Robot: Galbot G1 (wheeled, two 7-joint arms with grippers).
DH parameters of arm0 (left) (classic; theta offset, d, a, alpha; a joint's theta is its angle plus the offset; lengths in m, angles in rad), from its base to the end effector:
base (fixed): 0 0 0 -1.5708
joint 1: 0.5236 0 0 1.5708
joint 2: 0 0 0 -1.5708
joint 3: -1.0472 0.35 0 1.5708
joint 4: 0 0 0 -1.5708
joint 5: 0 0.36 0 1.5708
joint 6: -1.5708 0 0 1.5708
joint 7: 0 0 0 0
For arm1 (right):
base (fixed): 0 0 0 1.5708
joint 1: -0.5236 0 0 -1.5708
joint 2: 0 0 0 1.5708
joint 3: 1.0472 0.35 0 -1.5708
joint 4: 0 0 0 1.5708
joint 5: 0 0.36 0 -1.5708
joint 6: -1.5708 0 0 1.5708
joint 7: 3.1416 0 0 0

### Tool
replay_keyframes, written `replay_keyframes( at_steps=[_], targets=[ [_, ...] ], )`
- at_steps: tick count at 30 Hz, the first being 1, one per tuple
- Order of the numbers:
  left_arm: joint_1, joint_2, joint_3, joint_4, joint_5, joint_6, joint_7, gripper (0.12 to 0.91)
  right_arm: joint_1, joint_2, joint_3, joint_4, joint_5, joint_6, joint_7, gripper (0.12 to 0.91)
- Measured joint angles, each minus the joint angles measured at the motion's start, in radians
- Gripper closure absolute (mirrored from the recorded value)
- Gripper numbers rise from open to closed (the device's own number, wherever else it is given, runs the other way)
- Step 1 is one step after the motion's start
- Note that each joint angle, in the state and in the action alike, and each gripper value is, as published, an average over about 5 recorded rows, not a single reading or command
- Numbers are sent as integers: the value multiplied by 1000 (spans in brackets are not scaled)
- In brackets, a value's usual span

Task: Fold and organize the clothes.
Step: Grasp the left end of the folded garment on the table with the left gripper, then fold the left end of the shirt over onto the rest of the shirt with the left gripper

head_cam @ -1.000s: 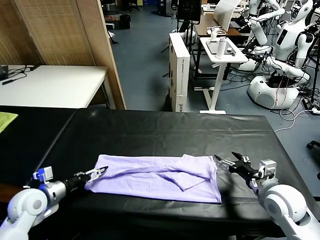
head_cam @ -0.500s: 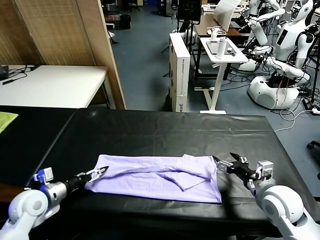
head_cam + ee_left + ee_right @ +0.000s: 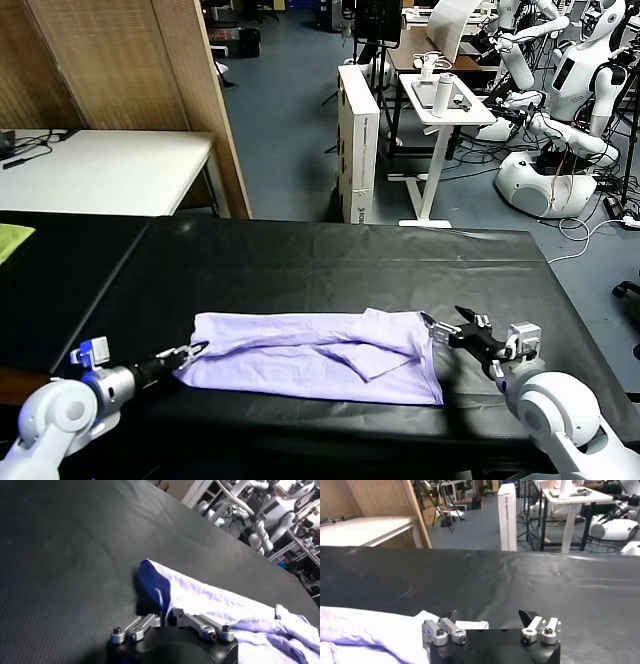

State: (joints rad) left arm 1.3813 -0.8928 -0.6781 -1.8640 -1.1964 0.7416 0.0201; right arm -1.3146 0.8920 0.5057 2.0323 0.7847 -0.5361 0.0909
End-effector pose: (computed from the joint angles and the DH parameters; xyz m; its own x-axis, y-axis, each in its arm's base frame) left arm 0.2698 0.1956 -0.2612 -0.7066 0.3934 0.5881 0.0674 0.8648 -0.4976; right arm 0.2709 -0.1146 -0.2310 -0.8647 -0.2440 0.4390 -0.2244 0.9697 0.0970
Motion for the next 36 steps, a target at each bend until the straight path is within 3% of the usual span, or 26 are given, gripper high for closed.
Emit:
replay_keyframes(
  at_steps=[7,13,16,20,23,26,32,36],
  targets=[
    [18,2,-51,-19,125,-1,-15,859,13,28,-7,-13,-20,9,0,118],
    [67,37,-137,-36,347,-5,-21,859,11,52,-16,-19,-33,14,-2,118],
    [103,45,-190,-58,436,-30,-26,859,9,56,-15,-19,-34,14,-2,118],
    [136,44,-246,-90,478,-65,-39,859,3,55,-8,-15,-36,14,-2,118],
    [142,34,-258,-116,465,-60,-57,859,-4,55,1,-10,-41,15,-2,118],
    [136,16,-248,-154,410,-25,-100,859,-14,58,8,-4,-55,15,-2,118],
    [110,-42,-170,-252,201,-5,-215,859,-39,70,23,10,-95,15,-2,118],
    [90,-83,-102,-301,79,-5,-256,859,-56,79,34,13,-111,15,-1,118]
  ],
)
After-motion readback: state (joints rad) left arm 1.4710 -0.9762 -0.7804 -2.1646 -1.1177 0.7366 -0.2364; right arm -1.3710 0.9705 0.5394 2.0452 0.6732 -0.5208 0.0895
